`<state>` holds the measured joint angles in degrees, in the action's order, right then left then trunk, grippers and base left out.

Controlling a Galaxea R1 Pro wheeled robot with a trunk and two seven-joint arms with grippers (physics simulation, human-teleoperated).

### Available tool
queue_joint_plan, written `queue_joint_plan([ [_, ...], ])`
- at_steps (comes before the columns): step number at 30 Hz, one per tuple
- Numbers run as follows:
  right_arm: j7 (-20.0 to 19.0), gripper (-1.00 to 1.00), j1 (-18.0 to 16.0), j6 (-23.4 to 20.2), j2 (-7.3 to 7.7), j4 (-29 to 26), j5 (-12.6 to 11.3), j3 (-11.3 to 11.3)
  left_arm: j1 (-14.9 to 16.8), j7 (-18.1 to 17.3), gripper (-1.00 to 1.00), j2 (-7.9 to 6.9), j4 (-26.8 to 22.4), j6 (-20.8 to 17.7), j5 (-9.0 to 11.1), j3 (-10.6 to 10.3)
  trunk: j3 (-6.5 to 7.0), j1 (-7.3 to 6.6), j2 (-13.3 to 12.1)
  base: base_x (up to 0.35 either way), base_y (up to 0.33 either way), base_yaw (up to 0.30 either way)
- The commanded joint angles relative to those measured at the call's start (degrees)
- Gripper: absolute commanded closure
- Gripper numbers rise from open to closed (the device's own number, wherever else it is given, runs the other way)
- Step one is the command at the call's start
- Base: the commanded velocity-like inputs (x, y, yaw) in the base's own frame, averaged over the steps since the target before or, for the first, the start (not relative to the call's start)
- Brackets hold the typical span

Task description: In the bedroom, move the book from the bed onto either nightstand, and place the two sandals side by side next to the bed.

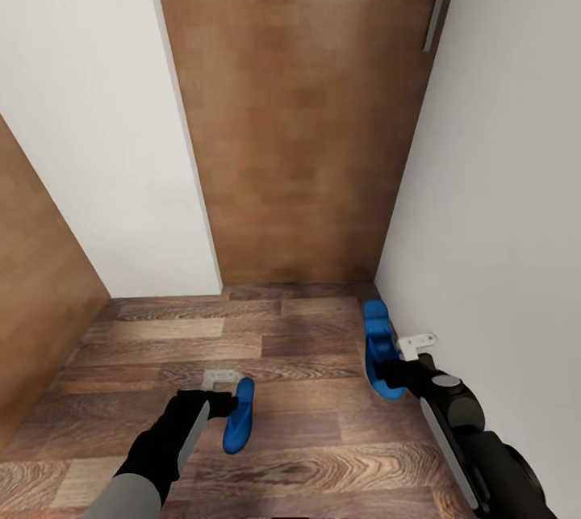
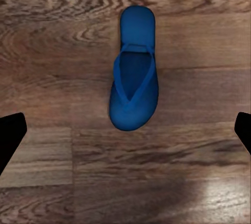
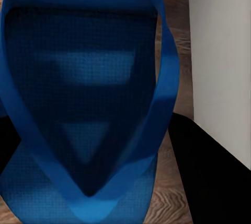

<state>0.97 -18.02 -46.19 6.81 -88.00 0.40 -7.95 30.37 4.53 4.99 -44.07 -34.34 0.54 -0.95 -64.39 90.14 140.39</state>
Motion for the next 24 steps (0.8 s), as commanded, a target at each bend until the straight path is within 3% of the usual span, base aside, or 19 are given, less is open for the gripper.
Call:
queue_joint_plan([
  [1,0.09,1.0,0.11,-0.26,0.05,-0.3,0.04,-0.09,0.25,0.29,-1.0,-0.02,0.58,0.82,0.04,0.11,-0.23,0.21,0.44,0.0,0.0,0.0],
  [7,0.09,1.0,0.63,2.85,0.05,-0.56,-0.01,-0.05,0.34,0.17,-1.0,0.09,-4.5,1.92,-0.06,0.26,-1.31,1.53,2.85,0.0,0.0,0.0],
  [8,0.12,1.0,1.97,6.17,0.05,-0.62,-0.03,-0.05,0.32,0.18,-1.0,0.13,-5.81,1.87,-0.05,0.2,-1.53,1.56,2.86,0.0,0.0,0.0],
  [14,0.22,1.0,4.52,12.63,-0.01,-0.73,-0.04,-0.01,0.31,0.21,-1.0,0.19,-6.73,1.43,-0.01,0.32,-2.86,1.71,2.94,0.0,0.0,0.0],
  [19,0.39,1.0,10.32,22.05,-0.17,-0.81,0.03,0.02,0.31,0.22,-1.0,0.12,-6.81,1.38,-0.01,0.46,-3.97,1.84,3.01,0.0,0.0,0.0],
  [22,0.42,1.0,11.44,24.39,-0.24,-0.84,0.04,0.08,0.31,0.22,-1.0,0.11,-6.82,1.37,-0.01,0.49,-4.63,1.92,3.05,0.0,0.0,0.0],
  [24,0.43,1.0,11.9,23.77,-0.28,-0.83,0.04,0.21,0.31,0.22,-1.0,0.11,-6.82,1.32,0.03,0.55,-5.08,1.97,3.07,0.0,0.0,0.0],
])
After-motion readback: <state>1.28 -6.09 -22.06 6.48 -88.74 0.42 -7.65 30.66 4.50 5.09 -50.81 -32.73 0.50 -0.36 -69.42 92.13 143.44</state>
